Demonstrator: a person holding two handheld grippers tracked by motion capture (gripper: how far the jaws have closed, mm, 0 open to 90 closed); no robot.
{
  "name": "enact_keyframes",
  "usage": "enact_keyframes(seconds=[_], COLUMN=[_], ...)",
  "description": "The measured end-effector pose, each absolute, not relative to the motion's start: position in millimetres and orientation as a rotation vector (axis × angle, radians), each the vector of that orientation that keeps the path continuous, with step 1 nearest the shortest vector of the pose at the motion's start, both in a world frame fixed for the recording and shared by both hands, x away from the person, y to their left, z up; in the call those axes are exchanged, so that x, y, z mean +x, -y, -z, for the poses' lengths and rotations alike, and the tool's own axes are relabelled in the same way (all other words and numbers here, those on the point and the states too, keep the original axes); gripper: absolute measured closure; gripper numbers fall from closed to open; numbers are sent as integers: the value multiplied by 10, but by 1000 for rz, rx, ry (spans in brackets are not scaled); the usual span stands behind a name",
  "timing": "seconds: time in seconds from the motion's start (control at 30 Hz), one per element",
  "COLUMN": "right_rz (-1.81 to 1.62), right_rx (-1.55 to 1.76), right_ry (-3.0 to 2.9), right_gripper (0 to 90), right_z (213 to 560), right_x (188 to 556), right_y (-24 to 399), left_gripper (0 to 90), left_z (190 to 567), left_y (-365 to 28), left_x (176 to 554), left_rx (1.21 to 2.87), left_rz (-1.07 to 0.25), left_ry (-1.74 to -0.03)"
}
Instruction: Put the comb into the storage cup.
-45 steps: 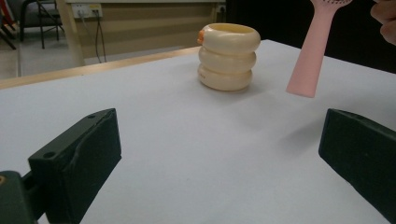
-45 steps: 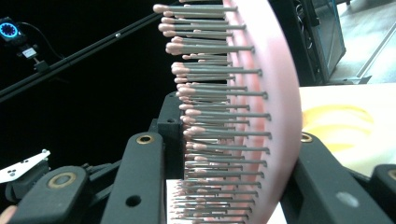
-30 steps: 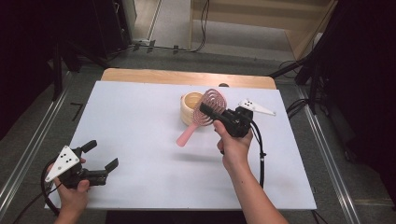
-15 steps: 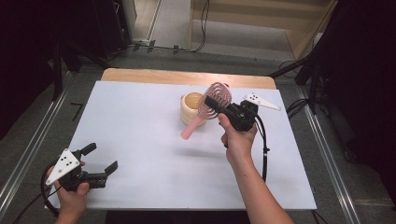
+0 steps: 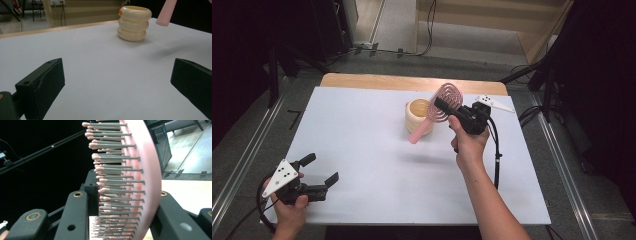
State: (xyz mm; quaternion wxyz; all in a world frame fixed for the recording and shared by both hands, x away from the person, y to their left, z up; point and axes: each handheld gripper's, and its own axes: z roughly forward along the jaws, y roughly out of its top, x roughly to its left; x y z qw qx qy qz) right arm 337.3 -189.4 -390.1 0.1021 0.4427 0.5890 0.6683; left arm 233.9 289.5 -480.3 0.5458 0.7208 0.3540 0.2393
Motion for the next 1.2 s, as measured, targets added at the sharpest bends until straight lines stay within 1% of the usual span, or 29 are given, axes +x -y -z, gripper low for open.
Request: enact_keyframes(seconds=[1.2], right_rz=[-1969], right_rx=[1330], right_ry=[-1696], right_gripper=[622], right_z=[3737], right_x=[3625], right_y=[2040], left_gripper=[0], left_z=[4814], left_y=[-2884], left_x=[2344], left_rx=[1711], left_rz=[-553], left_ry=[-841])
